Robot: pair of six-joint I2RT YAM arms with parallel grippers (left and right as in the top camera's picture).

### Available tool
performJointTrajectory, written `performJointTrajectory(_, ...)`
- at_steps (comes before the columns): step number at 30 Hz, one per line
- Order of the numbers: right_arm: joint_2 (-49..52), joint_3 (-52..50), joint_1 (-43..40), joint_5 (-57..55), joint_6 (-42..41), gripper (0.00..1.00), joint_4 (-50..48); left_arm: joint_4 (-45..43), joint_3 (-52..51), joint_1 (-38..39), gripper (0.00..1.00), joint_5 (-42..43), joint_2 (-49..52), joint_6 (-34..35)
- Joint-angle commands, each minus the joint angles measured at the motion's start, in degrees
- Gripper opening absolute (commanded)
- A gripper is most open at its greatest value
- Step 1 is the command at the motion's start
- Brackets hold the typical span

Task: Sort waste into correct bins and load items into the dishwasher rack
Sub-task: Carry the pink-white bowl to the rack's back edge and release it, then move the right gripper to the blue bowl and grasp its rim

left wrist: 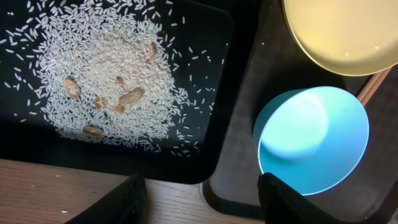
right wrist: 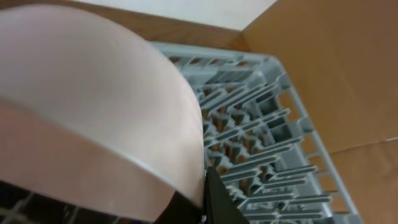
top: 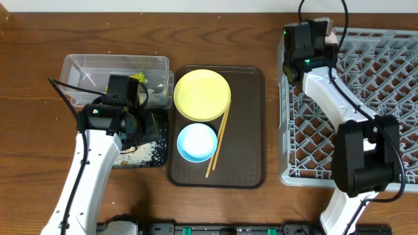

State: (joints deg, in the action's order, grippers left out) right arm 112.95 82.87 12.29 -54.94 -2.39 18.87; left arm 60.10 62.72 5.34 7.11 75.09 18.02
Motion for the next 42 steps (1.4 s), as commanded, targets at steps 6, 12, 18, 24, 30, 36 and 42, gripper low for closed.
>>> performJointTrajectory(6, 1.0, -0.2, 1.8, 1.8, -3.0, 0.01, 3.4, 0.3, 0.6, -0.2, 0.61, -0.3, -0.7, 0.0)
performJointTrajectory(12, 0.6, -0.1, 4.4, 1.8, -4.0, 0.02, 9.9, 0.3, 0.6, -0.2, 0.61, -0.3, -0.7, 0.0)
performJointTrajectory(18, -0.8, -0.1, 5.7, 3.2, -13.0, 0.29, 19.9, 0.3, 0.6, -0.2, 0.61, -0.3, -0.7, 0.0)
performJointTrajectory(24, -4.3, -0.1, 5.7, 8.8, -13.9, 0.64, 25.0, 0.3, 0.6, -0.2, 0.61, -0.3, -0.7, 0.0)
performJointTrajectory(30, -11.6, -0.1, 5.7, 15.6, -13.6, 0.79, 25.8, 0.3, 0.6, -0.2, 0.61, -0.3, -0.7, 0.0)
performJointTrajectory(36, -18.2, -0.1, 5.8, 41.7, -13.4, 0.78, 27.6, 0.3, 0.6, -0.2, 0.70, -0.5, -0.7, 0.0)
performJointTrajectory(42, -17.3, -0.2, 8.1, 63.1, -13.4, 0.77, 29.2, 1.6, 0.6, -0.2, 0.70, -6.7, -0.7, 0.8)
